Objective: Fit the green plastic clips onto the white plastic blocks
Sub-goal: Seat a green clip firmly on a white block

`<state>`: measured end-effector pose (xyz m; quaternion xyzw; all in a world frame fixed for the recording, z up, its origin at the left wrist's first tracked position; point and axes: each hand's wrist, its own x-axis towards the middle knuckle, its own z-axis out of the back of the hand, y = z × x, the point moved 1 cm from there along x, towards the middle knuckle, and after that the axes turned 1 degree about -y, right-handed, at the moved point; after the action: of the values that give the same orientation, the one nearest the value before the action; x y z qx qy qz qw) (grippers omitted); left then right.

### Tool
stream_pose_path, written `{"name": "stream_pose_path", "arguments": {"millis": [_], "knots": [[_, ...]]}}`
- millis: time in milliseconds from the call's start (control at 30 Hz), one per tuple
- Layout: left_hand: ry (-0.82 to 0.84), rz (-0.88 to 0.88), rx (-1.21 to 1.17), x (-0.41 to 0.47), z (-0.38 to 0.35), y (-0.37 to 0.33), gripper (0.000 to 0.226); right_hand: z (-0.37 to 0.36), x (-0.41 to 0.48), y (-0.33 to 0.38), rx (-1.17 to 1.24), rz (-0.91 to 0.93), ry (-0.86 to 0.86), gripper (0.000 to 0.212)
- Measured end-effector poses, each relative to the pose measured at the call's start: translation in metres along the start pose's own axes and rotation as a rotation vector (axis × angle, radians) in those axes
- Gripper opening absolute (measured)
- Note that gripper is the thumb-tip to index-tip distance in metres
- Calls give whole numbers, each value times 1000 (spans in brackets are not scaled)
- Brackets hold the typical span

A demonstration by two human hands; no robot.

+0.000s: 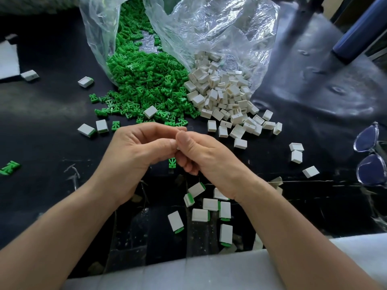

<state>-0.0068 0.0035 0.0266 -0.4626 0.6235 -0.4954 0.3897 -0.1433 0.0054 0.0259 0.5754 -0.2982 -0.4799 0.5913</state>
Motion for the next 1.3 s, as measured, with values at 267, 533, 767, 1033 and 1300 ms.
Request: {"name": "stream_pose_path", "arguments": {"millis": [267, 533, 767, 1033, 1300], "knots": [[-82, 80, -35, 2, -1, 6, 12, -3, 1, -7, -94, 6, -72, 34], [-139, 96, -63, 0, -4, 6, 14, -5, -1, -6, -153, 4, -90, 41], [-155, 114, -52, 0, -3, 7, 16, -9, 0, -8, -180, -21, -118, 42], [-180, 130, -93, -1, -6, 7, 13, -10, 0, -10, -183, -29, -120, 41], [-166, 138, -111, 0, -4, 9, 18, -12, 0, -10, -189, -32, -134, 41]]}}
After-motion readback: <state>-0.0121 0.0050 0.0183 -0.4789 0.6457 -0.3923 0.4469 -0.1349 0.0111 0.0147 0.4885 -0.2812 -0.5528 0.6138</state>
